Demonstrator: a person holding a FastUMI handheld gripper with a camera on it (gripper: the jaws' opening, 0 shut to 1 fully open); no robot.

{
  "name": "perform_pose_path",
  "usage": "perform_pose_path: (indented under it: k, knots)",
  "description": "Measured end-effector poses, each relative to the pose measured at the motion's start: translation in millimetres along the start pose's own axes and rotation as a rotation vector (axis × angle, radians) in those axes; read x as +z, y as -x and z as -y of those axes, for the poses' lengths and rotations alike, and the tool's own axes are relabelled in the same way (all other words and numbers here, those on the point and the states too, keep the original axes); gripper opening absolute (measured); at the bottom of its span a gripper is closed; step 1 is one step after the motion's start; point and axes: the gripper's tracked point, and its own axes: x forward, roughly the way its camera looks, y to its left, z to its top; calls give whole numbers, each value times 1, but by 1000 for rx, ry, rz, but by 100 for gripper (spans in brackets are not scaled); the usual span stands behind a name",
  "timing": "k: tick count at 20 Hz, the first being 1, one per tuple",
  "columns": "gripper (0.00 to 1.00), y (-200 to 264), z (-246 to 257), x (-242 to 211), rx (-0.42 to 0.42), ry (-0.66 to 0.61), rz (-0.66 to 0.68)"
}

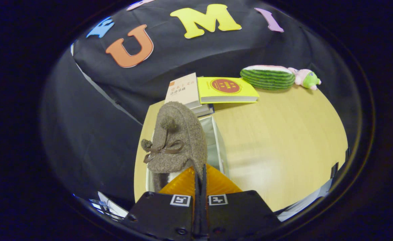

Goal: Open the storage box then place both shoes into the box .Put the left shoe in first, then the right shoe, with the right side of both shoes facing outward in a uniform manner.

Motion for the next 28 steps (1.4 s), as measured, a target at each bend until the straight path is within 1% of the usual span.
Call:
perform_pose_path:
  k: [3,5,9,10,12,13,14,15,16,19,23,28]
  knots:
    - [6,-12,7,-11,-45,33,-3]
    - [6,-18,6,-17,-45,30,-1]
    - [6,-28,12,-17,-78,51,74]
    - [7,-27,9,-18,-67,50,91]
    - [45,-22,-13,-16,37,80,140]
    - [64,-15,-15,-14,53,104,177]
    - [84,-7,-14,-13,41,131,230]
    - [100,8,-6,-2,4,152,299]
    - [100,18,-3,6,-15,179,362]
    - [100,58,-5,16,-2,229,504]
    - [100,113,3,25,22,266,623]
    - [100,173,24,34,-5,312,763]
